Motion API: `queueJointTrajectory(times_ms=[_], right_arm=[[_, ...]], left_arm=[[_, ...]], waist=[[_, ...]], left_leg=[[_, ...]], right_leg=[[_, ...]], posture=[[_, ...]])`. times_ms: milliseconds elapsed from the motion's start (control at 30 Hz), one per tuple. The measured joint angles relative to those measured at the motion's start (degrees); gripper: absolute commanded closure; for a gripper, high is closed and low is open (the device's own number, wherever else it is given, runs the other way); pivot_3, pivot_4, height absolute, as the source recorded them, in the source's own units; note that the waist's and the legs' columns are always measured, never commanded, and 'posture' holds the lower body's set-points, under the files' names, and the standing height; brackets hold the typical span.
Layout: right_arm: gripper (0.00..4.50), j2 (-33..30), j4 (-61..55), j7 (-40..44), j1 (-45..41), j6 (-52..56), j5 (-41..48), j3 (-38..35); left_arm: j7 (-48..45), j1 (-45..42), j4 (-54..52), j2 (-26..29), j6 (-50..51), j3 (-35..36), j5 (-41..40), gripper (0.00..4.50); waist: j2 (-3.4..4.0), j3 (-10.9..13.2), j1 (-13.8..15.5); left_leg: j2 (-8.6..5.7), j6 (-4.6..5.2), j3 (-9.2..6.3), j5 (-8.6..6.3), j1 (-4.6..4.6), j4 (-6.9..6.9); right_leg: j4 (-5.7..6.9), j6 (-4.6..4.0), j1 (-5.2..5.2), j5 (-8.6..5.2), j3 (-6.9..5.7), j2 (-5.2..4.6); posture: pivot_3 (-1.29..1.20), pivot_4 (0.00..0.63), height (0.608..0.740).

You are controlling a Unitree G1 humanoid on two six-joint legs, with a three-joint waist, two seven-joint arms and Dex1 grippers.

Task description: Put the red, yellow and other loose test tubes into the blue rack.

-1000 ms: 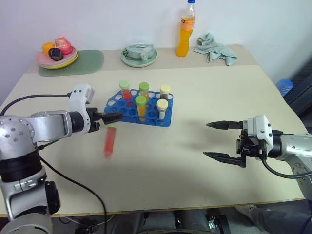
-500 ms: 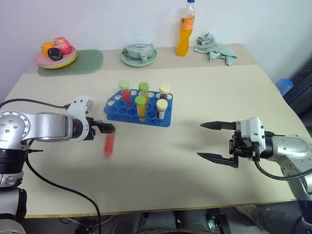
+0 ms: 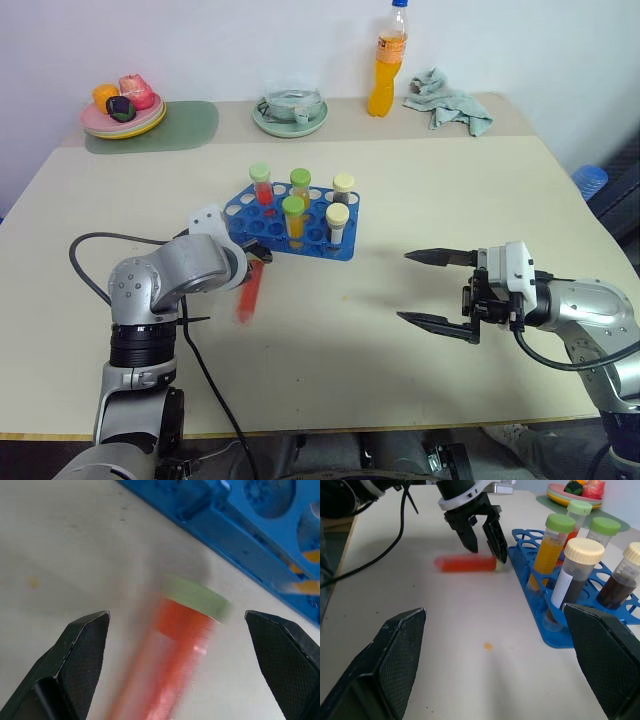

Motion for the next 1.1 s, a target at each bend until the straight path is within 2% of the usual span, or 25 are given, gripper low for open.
queueJointTrajectory(times_ms=[433, 467, 500, 667, 1100], right_arm=[[0.00, 0.15, -0.42, 0.06, 0.46, -1.65, -0.15, 0.09], [0.00, 0.17, -0.42, 0.05, 0.46, -1.66, -0.15, 0.14], [0.00, 0.18, -0.42, 0.04, 0.46, -1.66, -0.15, 0.22], [0.00, 0.25, -0.42, -0.05, 0.46, -1.66, -0.16, 0.33], [0.00, 0.38, 0.85, 0.00, -1.93, -1.66, -0.61, 1.13]], left_arm=[[0.49, 1.38, -2.37, 2.47, -4.93, -1.40, -0.19, 0.07], [0.50, 1.54, -2.66, 2.47, -5.26, -1.55, -0.23, 0.59], [0.51, 1.53, -2.90, 2.52, -5.70, -1.84, -0.33, 0.87], [0.57, 1.43, -3.95, 3.05, -6.84, -2.65, -0.53, 3.25], [0.90, 4.15, -3.53, 1.90, -9.29, -3.63, -0.50, 3.25]], waist=[[0.00, -0.01, 0.19], [0.00, -0.01, 0.17], [0.01, -0.02, 0.17], [0.01, -0.06, 0.17], [0.01, -0.05, 0.22]], left_leg=[[-0.02, -0.14, 0.01, -0.05, 0.00, 0.03], [-0.02, -0.13, 0.01, -0.05, 0.00, 0.03], [-0.02, -0.13, 0.01, -0.05, 0.01, 0.03], [-0.02, -0.12, 0.01, -0.05, 0.03, 0.03], [-0.02, -0.12, 0.01, -0.06, 0.03, 0.03]], right_leg=[[0.00, 0.00, 0.03, 0.00, -0.01, -0.01], [0.00, 0.00, 0.03, 0.00, -0.01, -0.01], [0.00, 0.00, 0.03, 0.00, -0.01, -0.01], [0.00, 0.00, 0.05, 0.00, -0.01, -0.01], [0.00, 0.00, 0.06, 0.00, -0.01, -0.01]], posture=[[0.00, 0.150, 0.740], [0.00, 0.150, 0.740], [0.00, 0.150, 0.740], [0.00, 0.150, 0.740], [0.00, 0.150, 0.740]])
